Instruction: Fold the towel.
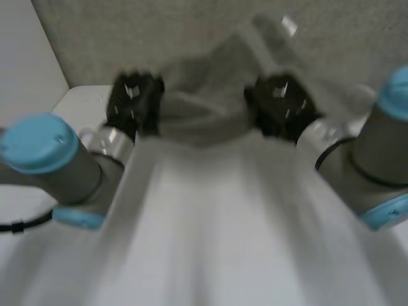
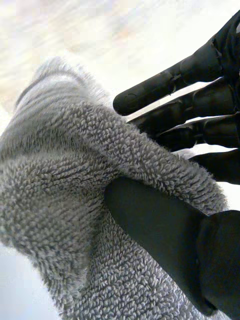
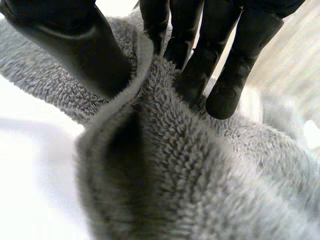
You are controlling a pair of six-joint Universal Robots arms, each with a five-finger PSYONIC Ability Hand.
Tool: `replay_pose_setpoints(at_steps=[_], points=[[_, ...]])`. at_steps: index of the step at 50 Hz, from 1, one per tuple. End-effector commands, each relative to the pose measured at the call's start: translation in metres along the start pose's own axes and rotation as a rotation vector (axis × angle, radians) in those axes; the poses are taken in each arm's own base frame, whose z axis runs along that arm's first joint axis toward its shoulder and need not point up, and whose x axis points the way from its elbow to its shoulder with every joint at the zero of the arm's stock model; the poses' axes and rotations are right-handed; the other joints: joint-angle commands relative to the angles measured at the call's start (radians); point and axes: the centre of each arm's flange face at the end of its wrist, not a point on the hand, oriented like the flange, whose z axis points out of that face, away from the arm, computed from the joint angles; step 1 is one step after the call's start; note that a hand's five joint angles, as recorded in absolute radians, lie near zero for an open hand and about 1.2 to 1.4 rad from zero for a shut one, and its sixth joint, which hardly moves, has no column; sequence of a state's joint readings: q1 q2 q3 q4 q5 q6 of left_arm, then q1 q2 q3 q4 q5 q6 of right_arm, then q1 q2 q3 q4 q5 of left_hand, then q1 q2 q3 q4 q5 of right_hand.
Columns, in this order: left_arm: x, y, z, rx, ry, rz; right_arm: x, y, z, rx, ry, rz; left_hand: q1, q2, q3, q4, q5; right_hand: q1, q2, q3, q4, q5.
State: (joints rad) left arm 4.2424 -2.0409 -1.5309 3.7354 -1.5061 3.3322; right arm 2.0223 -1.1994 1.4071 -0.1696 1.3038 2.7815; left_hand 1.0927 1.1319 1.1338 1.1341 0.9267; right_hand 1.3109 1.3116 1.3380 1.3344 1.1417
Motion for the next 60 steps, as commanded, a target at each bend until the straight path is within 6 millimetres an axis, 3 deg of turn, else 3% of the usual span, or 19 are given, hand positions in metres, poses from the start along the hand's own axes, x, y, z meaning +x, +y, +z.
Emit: replay_pose_setpoints(at_steps=[1, 2, 5, 9, 10, 11, 12, 13, 14, 16, 21, 27, 41, 47, 49, 60], points=[[0.013, 0.061, -0.025, -0.216, 0.041, -0.008, -0.029, 0.078, -0.001, -0.272, -0.116, -0.076, 0.116, 0.077, 0.075, 0.075, 0.108, 0.085, 0.085, 0.058, 0.062, 0.080], [0.015, 0.065, -0.029, -0.242, 0.050, -0.009, -0.033, 0.091, -0.002, -0.315, -0.131, -0.068, 0.116, 0.077, 0.075, 0.075, 0.108, 0.085, 0.085, 0.058, 0.062, 0.080], [0.017, 0.063, -0.033, -0.267, 0.059, -0.012, -0.034, 0.101, -0.002, -0.350, -0.130, -0.057, 0.096, 0.056, 0.055, 0.054, 0.087, 0.085, 0.085, 0.058, 0.062, 0.080], [0.017, 0.056, -0.034, -0.272, 0.063, -0.013, -0.032, 0.098, -0.004, -0.351, -0.120, -0.056, 0.025, -0.014, -0.016, -0.016, 0.016, 0.085, 0.085, 0.058, 0.062, 0.080], [0.014, 0.046, -0.034, -0.260, 0.058, -0.012, -0.029, 0.092, -0.006, -0.340, -0.108, -0.054, -0.016, -0.055, -0.057, -0.057, -0.024, -0.094, -0.094, -0.121, -0.117, -0.099], [0.014, 0.046, -0.034, -0.260, 0.058, -0.012, -0.026, 0.083, -0.008, -0.323, -0.097, -0.045, -0.016, -0.055, -0.057, -0.057, -0.025, -0.456, -0.457, -0.483, -0.480, -0.461], [0.012, 0.038, -0.035, -0.246, 0.057, -0.011, -0.026, 0.083, -0.008, -0.323, -0.096, -0.045, -0.080, -0.119, -0.121, -0.121, -0.089, -0.460, -0.460, -0.487, -0.483, -0.465], [0.012, 0.030, -0.036, -0.238, 0.055, -0.010, -0.024, 0.076, -0.012, -0.310, -0.088, -0.028, -0.159, -0.198, -0.200, -0.200, -0.168, -0.797, -0.798, -0.824, -0.820, -0.802], [0.012, 0.030, -0.036, -0.238, 0.055, -0.010, -0.024, 0.076, -0.012, -0.310, -0.088, -0.027, -0.160, -0.199, -0.201, -0.201, -0.168, -0.800, -0.801, -0.827, -0.824, -0.805], [0.011, 0.023, -0.043, -0.248, 0.060, -0.011, -0.018, 0.064, -0.016, -0.288, -0.061, 0.027, -0.376, -0.415, -0.417, -0.417, -0.385, -0.947, -0.947, -0.974, -0.970, -0.952], [0.011, 0.013, -0.053, -0.256, 0.065, -0.012, 0.012, 0.050, -0.025, -0.256, 0.030, 0.138, -0.494, -0.533, -0.535, -0.535, -0.503, -0.994, -0.995, -1.021, -1.017, -0.999], [0.008, 0.001, -0.063, -0.249, 0.064, -0.012, 0.042, 0.052, -0.039, -0.258, 0.124, 0.286, -0.553, -0.593, -0.594, -0.595, -0.562, -0.965, -0.965, -0.992, -0.988, -0.970], [0.013, -0.006, -0.058, -0.218, 0.210, -0.032, 0.026, 0.087, -0.069, -0.364, 0.013, 0.401, -0.530, -0.569, -0.571, -0.571, -0.538, -0.923, -0.924, -0.951, -0.947, -0.929], [0.019, 0.014, -0.044, -0.240, 0.278, -0.003, 0.024, 0.102, -0.081, -0.414, -0.006, 0.399, -0.439, -0.478, -0.480, -0.480, -0.447, -0.926, -0.927, -0.954, -0.950, -0.932], [0.017, 0.027, -0.039, -0.273, 0.285, 0.063, 0.027, 0.110, -0.086, -0.443, 0.010, 0.379, -0.313, -0.352, -0.354, -0.354, -0.322, -0.926, -0.927, -0.954, -0.950, -0.932], [0.004, 0.058, -0.041, -0.380, 0.298, 0.210, 0.037, 0.121, -0.092, -0.469, 0.048, 0.388, -0.207, -0.246, -0.248, -0.248, -0.215, -0.926, -0.927, -0.954, -0.950, -0.932]])
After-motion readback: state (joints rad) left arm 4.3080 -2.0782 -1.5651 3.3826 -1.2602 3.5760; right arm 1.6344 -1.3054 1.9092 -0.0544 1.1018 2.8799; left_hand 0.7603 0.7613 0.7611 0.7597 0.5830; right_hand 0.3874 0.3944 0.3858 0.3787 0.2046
